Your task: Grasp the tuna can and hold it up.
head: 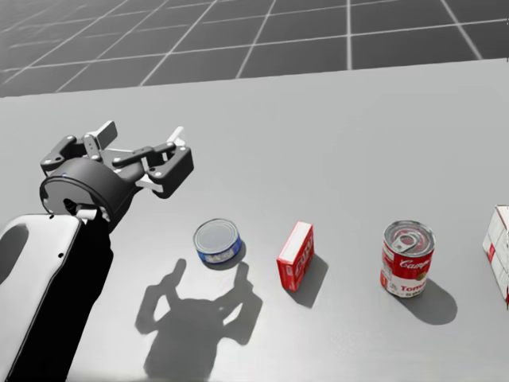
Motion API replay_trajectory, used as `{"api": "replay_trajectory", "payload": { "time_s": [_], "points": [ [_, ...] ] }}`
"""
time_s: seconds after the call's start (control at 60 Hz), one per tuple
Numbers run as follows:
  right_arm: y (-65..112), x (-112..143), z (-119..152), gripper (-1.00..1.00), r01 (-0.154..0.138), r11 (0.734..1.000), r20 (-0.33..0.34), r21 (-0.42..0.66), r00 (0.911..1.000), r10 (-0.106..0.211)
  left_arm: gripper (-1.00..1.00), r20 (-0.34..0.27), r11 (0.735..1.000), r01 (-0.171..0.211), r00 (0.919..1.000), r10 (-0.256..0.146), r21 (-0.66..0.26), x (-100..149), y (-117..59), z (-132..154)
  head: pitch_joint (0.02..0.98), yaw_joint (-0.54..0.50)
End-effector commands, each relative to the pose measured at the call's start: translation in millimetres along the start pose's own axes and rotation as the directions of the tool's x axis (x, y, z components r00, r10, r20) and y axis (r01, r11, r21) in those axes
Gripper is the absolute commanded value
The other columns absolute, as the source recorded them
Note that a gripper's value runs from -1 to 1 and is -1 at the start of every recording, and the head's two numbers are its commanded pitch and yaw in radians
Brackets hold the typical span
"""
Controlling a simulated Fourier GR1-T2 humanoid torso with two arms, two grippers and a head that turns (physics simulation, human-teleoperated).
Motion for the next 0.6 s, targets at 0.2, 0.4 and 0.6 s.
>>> {"api": "replay_trajectory", "payload": {
  "time_s": [0.2, 0.4, 0.6],
  "points": [
    [5.6, -4.5, 0.5, -1.00, -0.020, 0.999, -0.031, 0.027, 0.9993, 0.021, -1.00, -0.001, 1.000, -0.003, 1.0000, 0.003, -0.001, 0.4, -0.7, -0.3, 0.824, 0.33],
    [5.8, -4.9, 0.8, -1.00, -0.026, 0.999, -0.035, 0.020, 0.9991, 0.026, -1.00, 0.005, 0.998, -0.035, 0.9994, 0.035, -0.045, 7.7, -4.4, 7.4, 0.827, 0.33],
    [6.0, -5.5, 0.2, -1.00, -0.037, 0.999, -0.031, 0.011, 0.9988, 0.037, -1.00, 0.008, 0.988, -0.012, 0.9999, 0.013, -0.154, 19.1, -9.5, 28.3, 0.833, 0.34]
  ]
}}
